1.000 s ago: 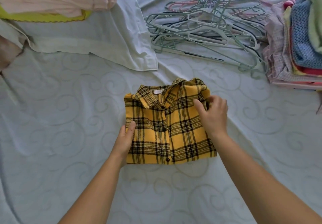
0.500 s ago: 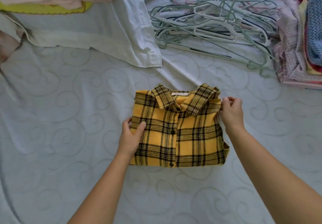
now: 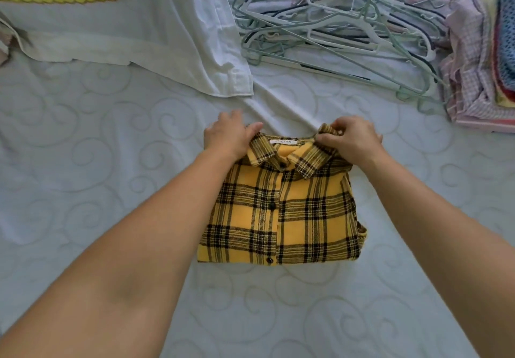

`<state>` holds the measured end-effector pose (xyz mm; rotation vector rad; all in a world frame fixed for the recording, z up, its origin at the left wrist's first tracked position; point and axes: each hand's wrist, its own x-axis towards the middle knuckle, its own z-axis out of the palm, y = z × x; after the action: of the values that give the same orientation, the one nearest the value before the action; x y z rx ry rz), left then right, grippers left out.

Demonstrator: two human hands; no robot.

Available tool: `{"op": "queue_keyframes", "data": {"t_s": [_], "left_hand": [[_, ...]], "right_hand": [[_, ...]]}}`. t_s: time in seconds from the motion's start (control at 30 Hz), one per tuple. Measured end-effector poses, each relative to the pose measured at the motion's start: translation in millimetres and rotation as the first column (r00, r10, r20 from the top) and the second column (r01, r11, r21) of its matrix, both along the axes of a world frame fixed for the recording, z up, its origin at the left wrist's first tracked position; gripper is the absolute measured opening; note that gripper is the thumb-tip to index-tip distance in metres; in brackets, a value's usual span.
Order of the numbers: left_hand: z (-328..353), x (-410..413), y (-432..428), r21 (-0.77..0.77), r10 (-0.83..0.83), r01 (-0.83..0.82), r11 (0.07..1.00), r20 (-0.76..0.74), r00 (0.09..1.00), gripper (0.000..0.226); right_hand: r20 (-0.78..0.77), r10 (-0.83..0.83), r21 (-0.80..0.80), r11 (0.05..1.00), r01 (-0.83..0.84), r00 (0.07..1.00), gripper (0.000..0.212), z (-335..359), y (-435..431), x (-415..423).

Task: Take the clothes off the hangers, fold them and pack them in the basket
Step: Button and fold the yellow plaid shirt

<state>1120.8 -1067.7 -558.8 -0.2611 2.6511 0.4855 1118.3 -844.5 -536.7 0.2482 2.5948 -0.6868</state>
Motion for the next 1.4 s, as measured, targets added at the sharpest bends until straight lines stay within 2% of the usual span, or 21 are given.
{"op": "queue_keyframes", "data": {"t_s": [0.07,0.1,0.13,0.2,0.27,0.33,0.4,0.47,0.53,0.63,0.7,0.77,0.83,0.9,0.97,1.0,1.07,1.1,1.13,1.27,1.4], "left_hand": [[-3,7,-9,0.124,0.075,-0.063,0.99,-0.101,0.992,0.038],[-3,14,-12,0.175,0.098,-0.058,0.983,-0.231,0.968,0.032],[-2,19,-15,0.213,0.149,-0.073,0.974,-0.365,0.919,0.028],[2,24,-17,0.295,0.288,-0.156,0.943,-0.486,0.825,0.024],[-2,28,-19,0.259,0.296,-0.191,0.947,-0.471,0.831,0.021],[-8,39,-20,0.106,0.172,-0.136,0.985,-0.503,0.847,0.03],[-13,59,-14,0.039,-0.019,0.051,0.998,-0.579,0.815,0.04],[-21,86,-2,-0.062,-0.259,0.268,0.961,-0.53,0.807,0.05],[-29,106,5,-0.162,-0.387,0.352,0.922,-0.37,0.845,0.059],[-49,112,8,-0.265,-0.366,0.333,0.905,-0.086,0.927,0.067],[-57,105,14,-0.285,-0.326,0.321,0.903,0.031,0.945,0.066],[-58,101,17,-0.265,-0.325,0.326,0.907,0.05,0.944,0.066],[-51,104,10,-0.156,-0.345,0.336,0.929,-0.037,0.938,0.069],[-35,112,-4,0.065,-0.252,0.276,0.959,-0.252,0.934,0.07],[-23,133,-18,0.246,0.059,0.048,0.968,-0.411,0.91,0.058],[-18,145,-24,0.339,0.259,-0.133,0.931,-0.361,0.896,0.054],[-10,170,-27,0.465,0.566,-0.501,0.73,-0.002,0.824,0.054],[-10,180,-26,0.479,0.615,-0.599,0.642,0.144,0.775,0.049],[-10,187,-24,0.48,0.618,-0.623,0.618,0.193,0.762,0.041],[-18,195,-17,0.45,0.613,-0.569,0.688,0.059,0.788,0.03],[-29,196,-14,0.345,0.582,-0.582,0.737,0.116,0.805,0.045]], "right_hand": [[-0.107,-0.102,-0.36,0.931,0.057,0.989,0.011,4,-2,3],[-0.142,-0.157,-0.488,0.87,0.069,0.977,0.007,5,-5,5],[-0.192,-0.175,-0.527,0.848,0.049,0.966,0.005,2,-6,8],[-0.322,-0.044,-0.325,0.943,-0.067,0.946,0.019,-17,-4,11],[-0.348,0.169,0.023,0.985,-0.172,0.922,0.038,-41,1,13],[-0.351,0.138,0.091,0.989,-0.113,0.926,0.049,-47,0,14],[-0.441,0.004,0.023,1.0,0.007,0.898,0.058,-38,-7,22],[-0.537,-0.031,-0.028,0.999,0.019,0.843,0.054,-25,-18,49],[-0.532,0.061,0.008,0.998,-0.067,0.845,0.049,-28,-25,92],[-0.363,0.026,0.053,0.999,-0.007,0.932,0.061,-63,-13,132],[-0.291,-0.024,0.116,0.991,0.06,0.956,0.063,-84,-5,133],[-0.277,-0.027,0.115,0.991,0.061,0.96,0.063,-87,-5,128],[-0.276,-0.083,-0.027,0.997,0.079,0.957,0.065,-81,-4,132],[-0.31,-0.273,-0.217,0.953,0.211,0.911,0.065,-69,2,137],[-0.331,-0.409,-0.241,0.908,0.343,0.85,0.063,-57,8,147],[-0.312,-0.42,-0.203,0.906,0.372,0.852,0.061,-56,9,154],[-0.245,-0.342,-0.116,0.939,0.323,0.907,0.051,-57,9,168],[-0.238,-0.31,-0.109,0.95,0.292,0.92,0.045,-56,8,171],[-0.235,-0.335,-0.144,0.94,0.308,0.912,0.04,-54,9,172],[-0.1,-0.614,-0.363,0.755,0.546,0.783,0.024,-45,11,173],[-0.014,-0.548,-0.085,0.834,0.545,0.836,0.029,-59,14,166]]}}
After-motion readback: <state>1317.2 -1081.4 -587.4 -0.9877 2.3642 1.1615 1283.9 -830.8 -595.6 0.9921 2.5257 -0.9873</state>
